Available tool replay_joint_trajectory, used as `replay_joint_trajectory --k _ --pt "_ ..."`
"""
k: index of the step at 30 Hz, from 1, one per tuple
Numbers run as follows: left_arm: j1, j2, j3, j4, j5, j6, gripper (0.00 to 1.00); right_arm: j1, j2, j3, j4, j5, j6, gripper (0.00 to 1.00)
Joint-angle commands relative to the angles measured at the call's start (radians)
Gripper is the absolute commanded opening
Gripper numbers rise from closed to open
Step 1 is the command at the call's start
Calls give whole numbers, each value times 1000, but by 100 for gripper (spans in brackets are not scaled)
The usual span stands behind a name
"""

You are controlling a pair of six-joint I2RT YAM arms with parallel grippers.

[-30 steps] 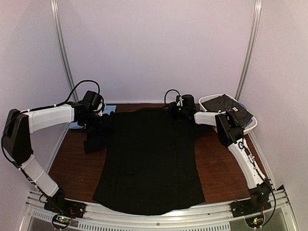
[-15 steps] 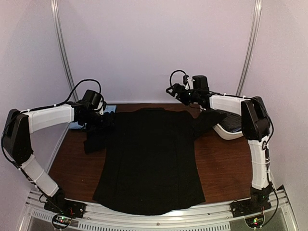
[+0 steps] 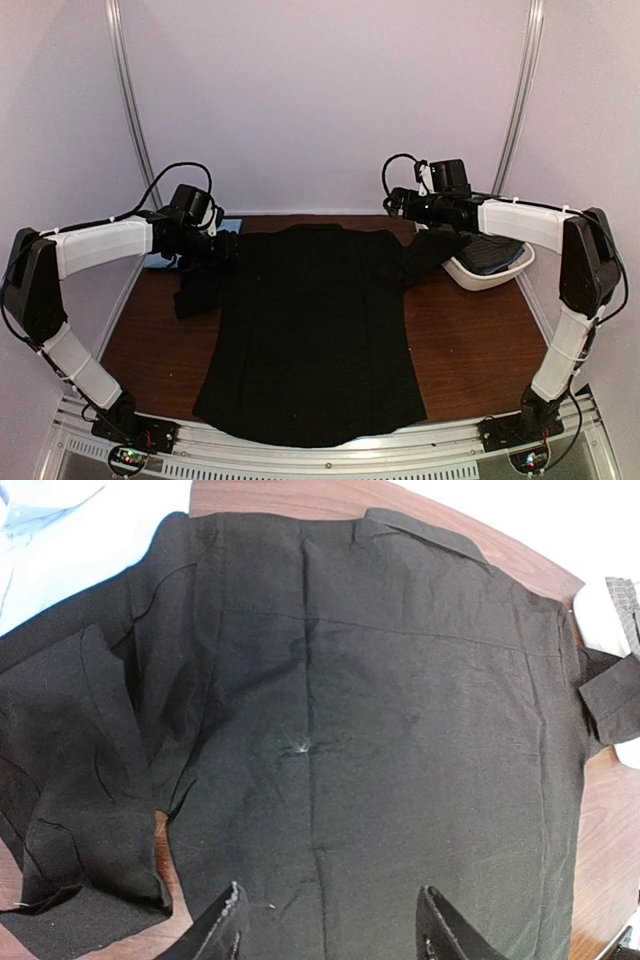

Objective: Fold and stack the long sleeve shirts
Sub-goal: Pick up the sleeve from the center of the board.

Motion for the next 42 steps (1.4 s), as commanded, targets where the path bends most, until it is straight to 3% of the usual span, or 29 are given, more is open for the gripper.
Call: replay_joint_trajectory --k 1,11,20,27,30,38,42 --pt "-10 -34 10 51 17 -3 59 -9 -104 -69 -101 209 -106 100" --pt "-10 -28 7 56 24 -4 59 -11 -139 -100 -260 343 -224 98" --pt "-11 -27 -7 61 30 -6 59 -19 -94 -84 -330 355 -271 70" --pt "-18 -22 -17 85 49 -9 59 -27 -64 -88 -347 355 -291 60" --pt "-31 -15 -16 99 59 -9 59 -27 -53 -83 -355 345 -293 49" --pt "-71 -5 -33 170 111 -31 59 -27 -82 -62 -380 315 -292 4" --pt "-100 0 -37 220 164 -27 59 -25 -127 -63 -367 248 -284 0"
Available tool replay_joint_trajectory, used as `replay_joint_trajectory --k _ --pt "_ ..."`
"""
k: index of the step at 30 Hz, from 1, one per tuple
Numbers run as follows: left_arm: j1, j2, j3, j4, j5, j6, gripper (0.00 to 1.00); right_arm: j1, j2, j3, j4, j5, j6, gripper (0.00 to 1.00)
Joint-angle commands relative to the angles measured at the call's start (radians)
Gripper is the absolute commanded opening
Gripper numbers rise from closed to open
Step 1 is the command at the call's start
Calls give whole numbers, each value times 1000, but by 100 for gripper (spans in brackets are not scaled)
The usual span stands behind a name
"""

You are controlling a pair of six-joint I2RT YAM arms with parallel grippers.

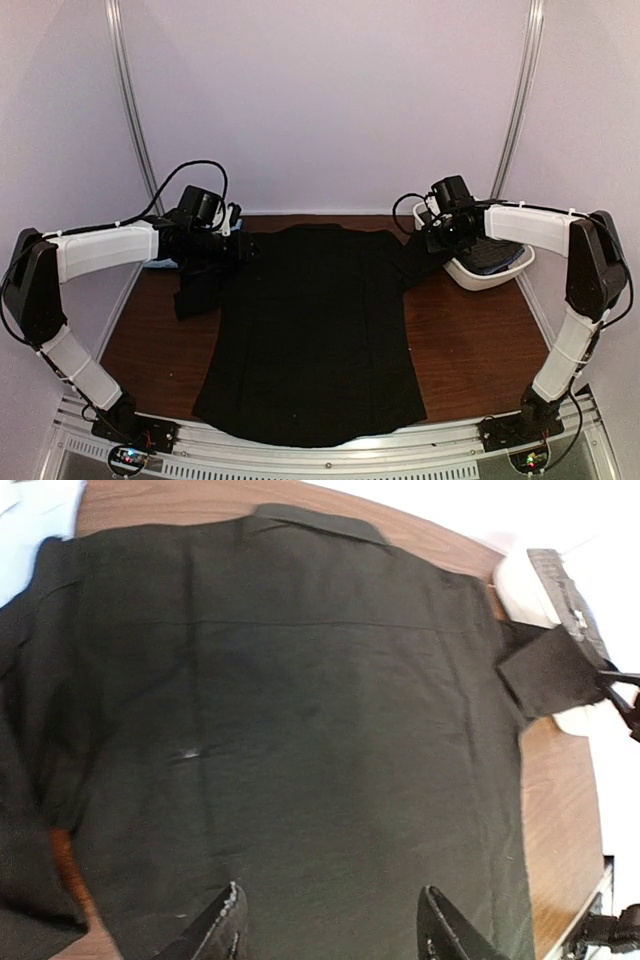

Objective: Fold and stack the long sleeve shirts
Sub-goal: Pick up the sleeve from the center of the board, then pass from the right arm to the left

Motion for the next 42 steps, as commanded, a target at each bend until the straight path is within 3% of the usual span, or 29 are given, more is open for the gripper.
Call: replay_joint_trajectory --k 1,18,28,42 --pt "-33 10 -12 120 85 -2 59 -3 -73 30 -3 -77 6 0" --pt "-93 148 53 467 379 46 65 85 -241 10 73 -389 30 0" --pt "-106 205 162 483 487 134 69 161 -265 -1 172 -639 32 0" --pt "-105 333 298 501 625 151 73 212 -243 0 228 -784 4 0"
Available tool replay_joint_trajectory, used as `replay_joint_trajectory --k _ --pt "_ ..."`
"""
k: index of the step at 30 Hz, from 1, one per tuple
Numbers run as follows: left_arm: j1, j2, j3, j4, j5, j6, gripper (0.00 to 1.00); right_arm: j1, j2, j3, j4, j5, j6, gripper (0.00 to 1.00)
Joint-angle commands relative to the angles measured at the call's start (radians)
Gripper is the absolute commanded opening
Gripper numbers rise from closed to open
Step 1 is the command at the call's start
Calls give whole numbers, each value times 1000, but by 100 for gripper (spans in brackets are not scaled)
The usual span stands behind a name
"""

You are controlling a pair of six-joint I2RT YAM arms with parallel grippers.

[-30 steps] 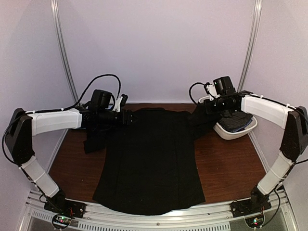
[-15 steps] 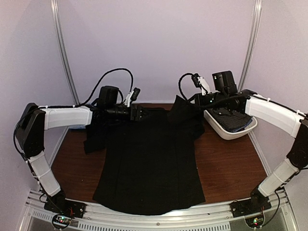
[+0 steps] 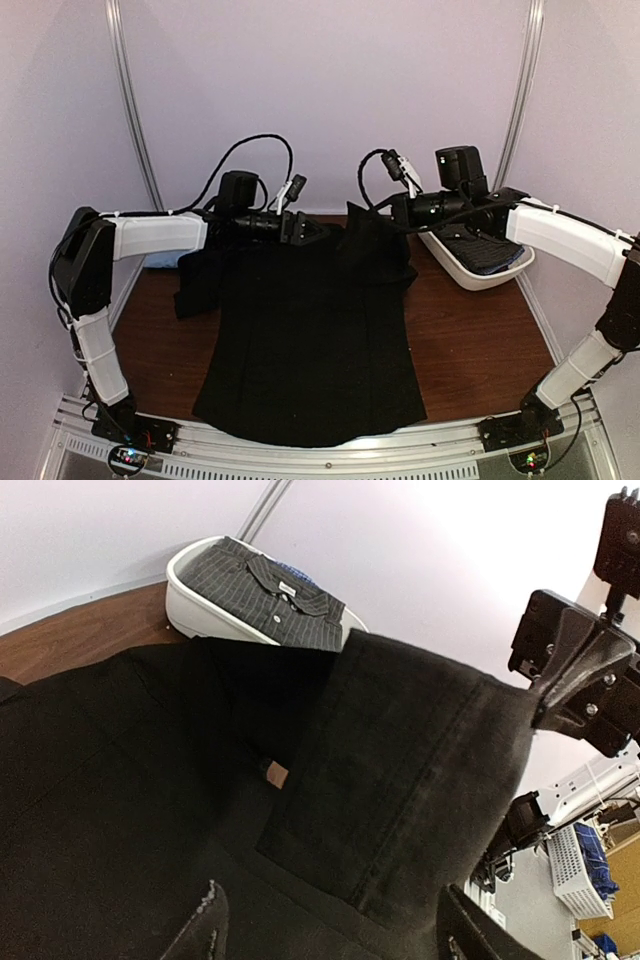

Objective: Fold and stack the long sleeve shirts
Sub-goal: Pass from the right arm to the left

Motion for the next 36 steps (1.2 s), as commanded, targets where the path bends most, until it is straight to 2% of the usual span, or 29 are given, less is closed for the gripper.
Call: replay_joint_trajectory --k 1,9,18,27,36 --pt "-4 47 52 85 90 -3 75 19 0 -7 44 -69 -19 0" --pt "-16 94 54 238 196 -104 80 38 -8 -30 56 -99 -25 0" --pt "-47 143 70 282 219 -129 82 42 -22 -46 68 -102 -25 0" --pt "-50 166 69 292 192 -96 84 41 -42 -54 59 -110 -34 0" --pt "-50 173 94 299 264 -47 84 42 -63 -61 37 -131 -48 0"
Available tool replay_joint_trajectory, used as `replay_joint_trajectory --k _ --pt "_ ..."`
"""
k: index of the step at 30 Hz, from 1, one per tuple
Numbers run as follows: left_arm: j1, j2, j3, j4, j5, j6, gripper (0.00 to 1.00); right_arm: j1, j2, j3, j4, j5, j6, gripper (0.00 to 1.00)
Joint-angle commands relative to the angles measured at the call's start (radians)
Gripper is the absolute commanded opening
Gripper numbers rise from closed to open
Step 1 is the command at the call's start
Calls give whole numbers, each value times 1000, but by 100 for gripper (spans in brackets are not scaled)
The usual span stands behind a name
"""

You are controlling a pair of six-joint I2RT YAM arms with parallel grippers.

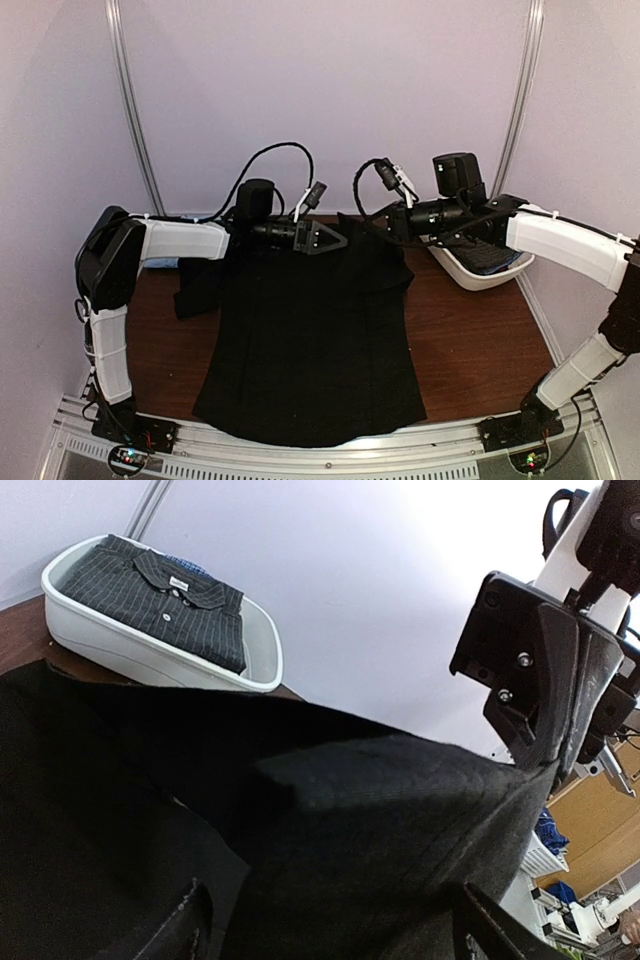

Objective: Fold and stack the long sleeve shirts
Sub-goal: Pass from the right arm to the left

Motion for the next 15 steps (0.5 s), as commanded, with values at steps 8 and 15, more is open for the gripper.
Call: replay_joint_trajectory --k 8,15 --pt "-4 17 43 105 139 16 82 6 -54 -28 0 -18 -26 0" --pt "-7 25 39 108 164 16 80 5 -71 -39 13 -36 -43 0"
